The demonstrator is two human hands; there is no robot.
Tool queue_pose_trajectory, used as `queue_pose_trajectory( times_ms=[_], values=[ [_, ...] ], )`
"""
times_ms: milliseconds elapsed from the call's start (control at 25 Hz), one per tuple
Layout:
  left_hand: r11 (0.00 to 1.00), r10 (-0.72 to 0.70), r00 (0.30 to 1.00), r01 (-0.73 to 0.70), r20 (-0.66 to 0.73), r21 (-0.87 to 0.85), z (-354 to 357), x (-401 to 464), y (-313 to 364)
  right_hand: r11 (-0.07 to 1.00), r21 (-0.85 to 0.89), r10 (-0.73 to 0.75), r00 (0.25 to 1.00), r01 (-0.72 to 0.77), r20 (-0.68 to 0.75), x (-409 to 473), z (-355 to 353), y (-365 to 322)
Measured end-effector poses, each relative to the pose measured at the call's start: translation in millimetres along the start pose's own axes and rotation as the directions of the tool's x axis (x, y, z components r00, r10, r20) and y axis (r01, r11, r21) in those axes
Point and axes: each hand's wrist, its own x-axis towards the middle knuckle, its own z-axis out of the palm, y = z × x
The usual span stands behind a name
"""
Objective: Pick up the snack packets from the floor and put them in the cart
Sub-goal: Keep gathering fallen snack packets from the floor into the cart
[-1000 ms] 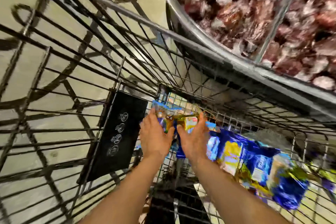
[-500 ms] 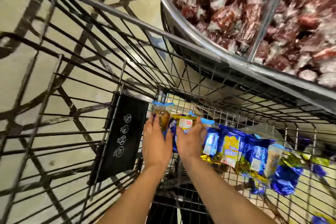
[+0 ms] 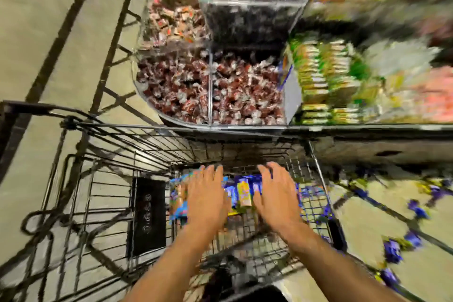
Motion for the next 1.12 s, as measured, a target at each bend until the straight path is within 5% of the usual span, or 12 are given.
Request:
queue_pose_trajectory(
  times_ms=[200, 440, 920, 1120],
  values=[
    [0.949, 0.3, 0.952, -0.304, 0.058, 0.082, -30.7, -21.8, 140.0, 0.976, -0.15, 0.145, 0.984, -0.159, -0.102, -67.8, -77.3, 111.0],
    [0.824, 0.536, 0.841, -0.539, 0.065, 0.178, -3.9, -98.6, 310.6, 0.909, -0.112, 0.379, 0.908, -0.401, -0.177, -198.7, -104.1, 255.6],
    [0.64, 0.72, 0.656, -0.754, 0.226, 0.147, 105.6, -252.5, 577.2, 0.727, 0.113, 0.685, 0.704, -0.677, -0.187, -439.0, -115.1, 503.0],
    [0.648, 0.721, 0.65, -0.755, 0.24, 0.096, 145.1, -237.1, 670.9, 0.734, 0.075, 0.678, 0.72, -0.675, -0.149, -447.0, -120.4, 594.2]
  ],
)
